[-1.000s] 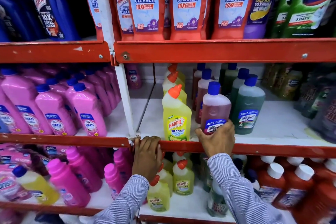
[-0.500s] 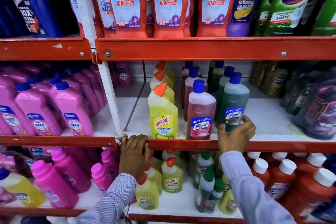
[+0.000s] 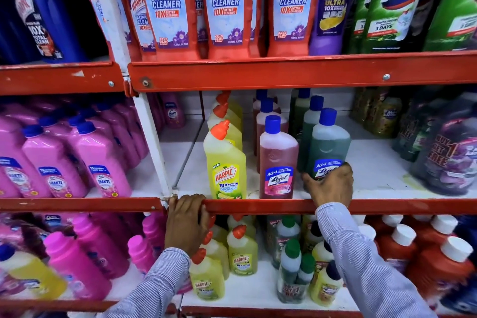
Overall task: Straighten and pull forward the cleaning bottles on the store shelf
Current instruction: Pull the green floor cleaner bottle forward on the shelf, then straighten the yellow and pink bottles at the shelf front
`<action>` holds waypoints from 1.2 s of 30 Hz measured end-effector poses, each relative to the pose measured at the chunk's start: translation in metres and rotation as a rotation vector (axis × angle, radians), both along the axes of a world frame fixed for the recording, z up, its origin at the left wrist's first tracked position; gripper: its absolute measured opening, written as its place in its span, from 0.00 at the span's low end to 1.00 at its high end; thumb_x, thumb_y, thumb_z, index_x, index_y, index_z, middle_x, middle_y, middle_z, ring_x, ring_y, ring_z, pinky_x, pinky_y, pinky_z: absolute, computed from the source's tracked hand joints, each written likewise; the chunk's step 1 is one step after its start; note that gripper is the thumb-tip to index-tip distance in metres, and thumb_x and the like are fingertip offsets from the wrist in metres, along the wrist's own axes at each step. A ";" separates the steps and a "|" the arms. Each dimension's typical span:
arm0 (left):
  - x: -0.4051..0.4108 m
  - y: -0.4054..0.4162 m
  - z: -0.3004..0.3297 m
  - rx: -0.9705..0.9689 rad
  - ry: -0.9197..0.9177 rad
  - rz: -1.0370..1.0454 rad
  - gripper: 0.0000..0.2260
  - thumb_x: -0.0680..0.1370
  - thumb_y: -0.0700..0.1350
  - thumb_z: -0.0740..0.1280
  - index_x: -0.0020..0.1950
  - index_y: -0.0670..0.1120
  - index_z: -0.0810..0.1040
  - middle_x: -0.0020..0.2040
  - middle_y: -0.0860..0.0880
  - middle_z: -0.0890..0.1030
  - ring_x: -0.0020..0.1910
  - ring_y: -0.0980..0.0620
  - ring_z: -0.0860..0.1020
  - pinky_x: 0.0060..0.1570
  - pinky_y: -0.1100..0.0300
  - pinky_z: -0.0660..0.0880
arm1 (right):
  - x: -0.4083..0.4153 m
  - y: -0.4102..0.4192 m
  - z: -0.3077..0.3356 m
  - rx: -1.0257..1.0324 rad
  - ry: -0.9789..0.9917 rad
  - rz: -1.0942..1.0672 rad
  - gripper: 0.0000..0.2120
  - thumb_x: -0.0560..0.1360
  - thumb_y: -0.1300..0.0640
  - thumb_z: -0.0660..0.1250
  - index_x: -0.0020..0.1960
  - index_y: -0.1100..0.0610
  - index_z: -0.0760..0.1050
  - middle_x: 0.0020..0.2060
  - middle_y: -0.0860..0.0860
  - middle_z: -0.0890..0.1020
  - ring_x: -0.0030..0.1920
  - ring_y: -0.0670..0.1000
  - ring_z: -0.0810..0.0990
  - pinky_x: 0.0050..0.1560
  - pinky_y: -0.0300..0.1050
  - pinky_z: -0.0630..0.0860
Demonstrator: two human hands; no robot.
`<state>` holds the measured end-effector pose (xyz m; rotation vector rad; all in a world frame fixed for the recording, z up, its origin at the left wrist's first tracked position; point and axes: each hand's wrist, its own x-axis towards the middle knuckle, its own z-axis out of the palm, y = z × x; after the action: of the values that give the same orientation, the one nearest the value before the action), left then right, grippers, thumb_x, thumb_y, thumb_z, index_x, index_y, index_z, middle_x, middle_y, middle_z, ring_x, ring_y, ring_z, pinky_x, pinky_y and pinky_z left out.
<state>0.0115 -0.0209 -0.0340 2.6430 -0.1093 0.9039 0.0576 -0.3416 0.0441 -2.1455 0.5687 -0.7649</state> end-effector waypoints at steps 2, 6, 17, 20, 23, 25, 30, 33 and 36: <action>0.000 0.000 0.000 -0.005 -0.003 0.002 0.13 0.75 0.48 0.59 0.53 0.47 0.80 0.49 0.49 0.84 0.51 0.46 0.79 0.68 0.42 0.66 | -0.008 0.000 -0.003 -0.025 -0.007 -0.006 0.43 0.58 0.45 0.80 0.61 0.64 0.63 0.56 0.65 0.76 0.56 0.66 0.75 0.57 0.60 0.76; 0.000 -0.001 -0.002 -0.018 0.007 -0.006 0.13 0.76 0.49 0.59 0.54 0.48 0.80 0.49 0.50 0.84 0.52 0.46 0.79 0.69 0.42 0.66 | -0.020 0.001 -0.006 -0.038 -0.018 -0.014 0.44 0.56 0.44 0.80 0.62 0.62 0.63 0.55 0.64 0.77 0.55 0.66 0.76 0.56 0.60 0.77; -0.005 0.003 0.012 -0.031 0.047 -0.058 0.18 0.75 0.56 0.59 0.56 0.48 0.80 0.51 0.48 0.85 0.54 0.45 0.80 0.68 0.41 0.68 | -0.061 0.021 0.005 -0.014 -0.356 -0.071 0.37 0.64 0.52 0.77 0.66 0.62 0.65 0.61 0.63 0.73 0.62 0.61 0.70 0.64 0.54 0.69; -0.004 0.003 0.024 -0.125 0.040 -0.089 0.19 0.74 0.59 0.62 0.56 0.49 0.81 0.51 0.47 0.86 0.51 0.45 0.83 0.62 0.43 0.74 | -0.081 0.048 0.008 0.003 -0.622 0.121 0.17 0.68 0.65 0.72 0.55 0.60 0.74 0.49 0.56 0.79 0.48 0.54 0.78 0.53 0.43 0.75; -0.007 -0.002 0.045 -0.428 0.061 -0.196 0.22 0.71 0.63 0.67 0.60 0.53 0.78 0.54 0.51 0.86 0.51 0.52 0.83 0.58 0.52 0.78 | -0.080 0.078 0.006 -0.128 -0.489 0.517 0.11 0.69 0.64 0.70 0.49 0.54 0.79 0.42 0.49 0.84 0.38 0.45 0.81 0.44 0.42 0.78; -0.003 -0.007 0.057 -0.568 0.106 -0.308 0.25 0.69 0.61 0.71 0.63 0.53 0.77 0.56 0.54 0.85 0.53 0.58 0.82 0.55 0.57 0.79 | -0.074 0.097 0.001 -0.147 -0.308 0.701 0.15 0.68 0.64 0.70 0.54 0.53 0.79 0.47 0.47 0.85 0.43 0.43 0.83 0.50 0.41 0.79; 0.013 -0.008 0.070 -0.605 0.257 -0.368 0.24 0.67 0.56 0.75 0.61 0.56 0.77 0.53 0.55 0.86 0.52 0.61 0.82 0.53 0.54 0.82 | -0.055 0.126 -0.001 -0.192 -0.030 0.755 0.28 0.69 0.64 0.71 0.67 0.55 0.72 0.61 0.52 0.81 0.59 0.51 0.79 0.63 0.35 0.69; 0.020 -0.004 0.066 -0.553 0.340 -0.362 0.26 0.64 0.56 0.79 0.59 0.53 0.78 0.51 0.52 0.87 0.49 0.59 0.84 0.53 0.52 0.82 | -0.045 0.132 0.001 -0.240 0.064 0.734 0.25 0.70 0.64 0.71 0.65 0.54 0.72 0.59 0.53 0.82 0.58 0.54 0.80 0.59 0.37 0.71; 0.026 -0.001 0.063 -0.535 0.369 -0.345 0.29 0.59 0.60 0.77 0.57 0.52 0.79 0.50 0.51 0.87 0.47 0.57 0.85 0.53 0.51 0.82 | -0.035 0.130 -0.004 -0.240 0.131 0.700 0.26 0.70 0.63 0.71 0.66 0.53 0.72 0.57 0.54 0.84 0.57 0.56 0.82 0.61 0.46 0.75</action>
<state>0.0376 -0.0221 0.0287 2.1486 -0.1930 0.2704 0.0227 -0.2112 0.0405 -2.3971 -0.2349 -0.3100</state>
